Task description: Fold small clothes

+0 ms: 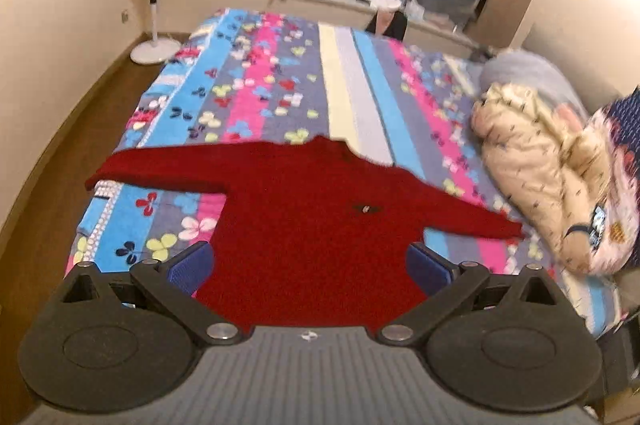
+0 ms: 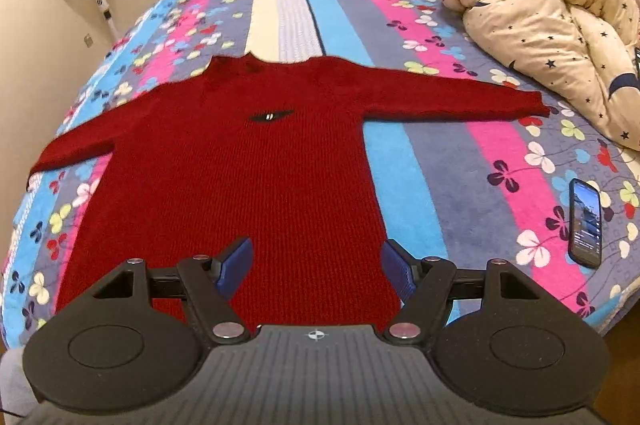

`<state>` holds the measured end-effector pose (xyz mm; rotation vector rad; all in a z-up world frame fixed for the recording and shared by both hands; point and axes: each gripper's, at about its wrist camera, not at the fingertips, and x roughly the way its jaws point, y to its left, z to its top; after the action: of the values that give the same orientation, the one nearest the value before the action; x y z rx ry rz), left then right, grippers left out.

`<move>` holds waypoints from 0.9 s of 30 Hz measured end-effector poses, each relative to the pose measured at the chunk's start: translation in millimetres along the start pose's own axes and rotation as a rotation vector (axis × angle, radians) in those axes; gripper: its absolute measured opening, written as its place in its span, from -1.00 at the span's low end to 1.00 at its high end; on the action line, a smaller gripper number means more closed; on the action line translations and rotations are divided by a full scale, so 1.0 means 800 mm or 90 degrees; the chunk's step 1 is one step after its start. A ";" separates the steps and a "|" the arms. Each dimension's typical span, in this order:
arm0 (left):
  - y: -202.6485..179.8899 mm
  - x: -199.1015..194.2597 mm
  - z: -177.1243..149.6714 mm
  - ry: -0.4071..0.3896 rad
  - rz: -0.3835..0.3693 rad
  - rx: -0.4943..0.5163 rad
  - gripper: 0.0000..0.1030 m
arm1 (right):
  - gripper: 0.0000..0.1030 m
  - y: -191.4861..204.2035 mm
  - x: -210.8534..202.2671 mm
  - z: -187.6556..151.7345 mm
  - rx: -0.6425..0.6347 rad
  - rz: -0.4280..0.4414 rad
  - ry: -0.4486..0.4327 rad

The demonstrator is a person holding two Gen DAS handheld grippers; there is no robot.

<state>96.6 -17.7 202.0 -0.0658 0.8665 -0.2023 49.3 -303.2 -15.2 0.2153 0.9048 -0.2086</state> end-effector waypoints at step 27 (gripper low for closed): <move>0.207 0.337 0.027 0.099 0.121 -0.092 0.99 | 0.41 0.018 0.100 0.029 -0.007 -0.037 0.061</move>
<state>307.8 88.7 -9.2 -0.1032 1.0362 0.0341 118.7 -303.0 -63.0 0.1901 1.0079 -0.2480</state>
